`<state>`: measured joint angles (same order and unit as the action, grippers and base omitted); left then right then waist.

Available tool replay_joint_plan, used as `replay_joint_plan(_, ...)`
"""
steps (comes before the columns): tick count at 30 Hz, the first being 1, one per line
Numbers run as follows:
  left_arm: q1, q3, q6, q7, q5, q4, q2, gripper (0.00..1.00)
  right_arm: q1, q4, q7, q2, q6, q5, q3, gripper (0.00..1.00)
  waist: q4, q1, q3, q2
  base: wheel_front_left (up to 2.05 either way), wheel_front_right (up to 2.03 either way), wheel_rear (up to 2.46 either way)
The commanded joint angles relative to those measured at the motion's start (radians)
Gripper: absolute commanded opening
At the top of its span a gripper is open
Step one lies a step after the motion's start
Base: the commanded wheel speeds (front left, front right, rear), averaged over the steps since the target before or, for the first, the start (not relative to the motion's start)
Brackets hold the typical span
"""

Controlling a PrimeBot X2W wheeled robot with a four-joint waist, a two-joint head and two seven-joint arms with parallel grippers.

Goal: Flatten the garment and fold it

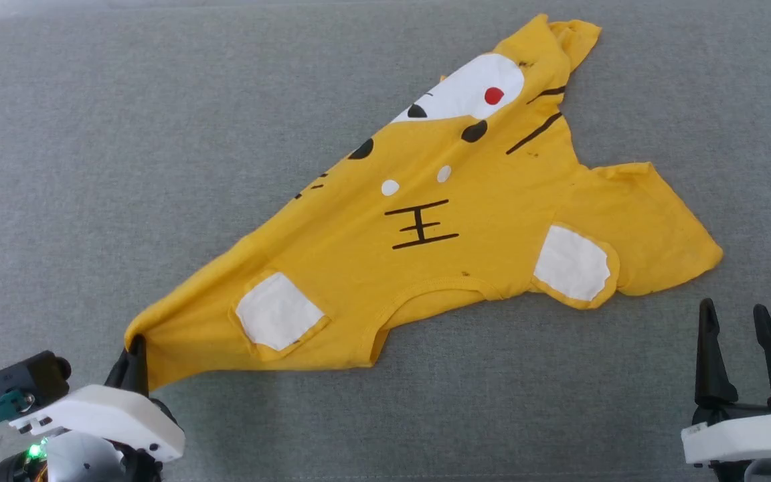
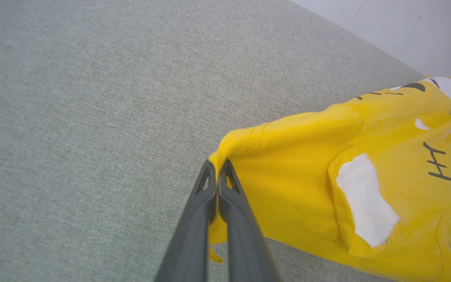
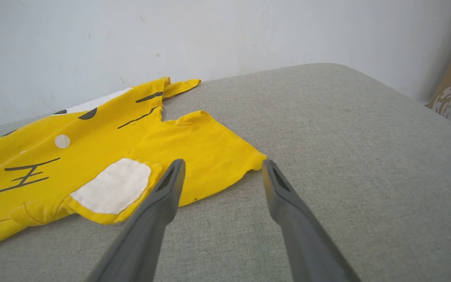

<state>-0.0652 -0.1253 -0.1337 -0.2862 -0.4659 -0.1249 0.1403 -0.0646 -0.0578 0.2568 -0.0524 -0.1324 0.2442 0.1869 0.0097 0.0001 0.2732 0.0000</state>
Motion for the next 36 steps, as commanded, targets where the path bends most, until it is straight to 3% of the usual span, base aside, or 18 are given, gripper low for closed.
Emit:
replay_joint_plan(1,-0.005,-0.007,-0.009,0.007,0.004,-0.006,0.003,0.0,0.015,-0.002,0.005,0.002,0.002,-0.008,-0.001,1.0,0.004,-0.0001,-0.001,0.0,0.0,0.0,0.0)
replay_joint_plan(7,0.011,0.008,-0.008,0.013,0.003,-0.025,-0.003,0.0,0.079,0.03,-0.059,0.002,0.002,-0.06,0.005,1.0,0.003,-0.0001,0.001,0.0,0.0,0.0,0.0)
replay_joint_plan(13,0.034,0.037,0.009,0.012,0.007,-0.084,0.002,0.0,0.211,0.09,-0.293,-0.006,0.002,-0.11,0.029,1.0,-0.006,-0.0001,0.039,0.0,0.0,0.0,0.0)
replay_joint_plan(21,0.076,0.094,0.032,0.003,0.008,-0.176,-0.005,0.0,0.356,0.077,-0.748,-0.175,0.002,-0.001,-0.015,1.0,0.002,-0.0001,0.108,0.0,0.0,0.0,0.0)
replay_joint_plan(24,0.086,0.116,0.038,-0.006,0.007,-0.196,-0.008,0.0,0.391,0.062,-0.86,-0.229,0.002,0.042,-0.03,1.0,0.014,-0.0001,0.129,0.0,0.0,0.0,0.0)
replay_joint_plan(36,0.102,0.15,0.051,-0.018,-0.003,-0.208,-0.01,0.0,0.451,-0.076,-0.937,-0.283,0.002,0.121,-0.03,1.0,0.073,-0.0001,0.189,0.0,0.0,0.0,0.0)
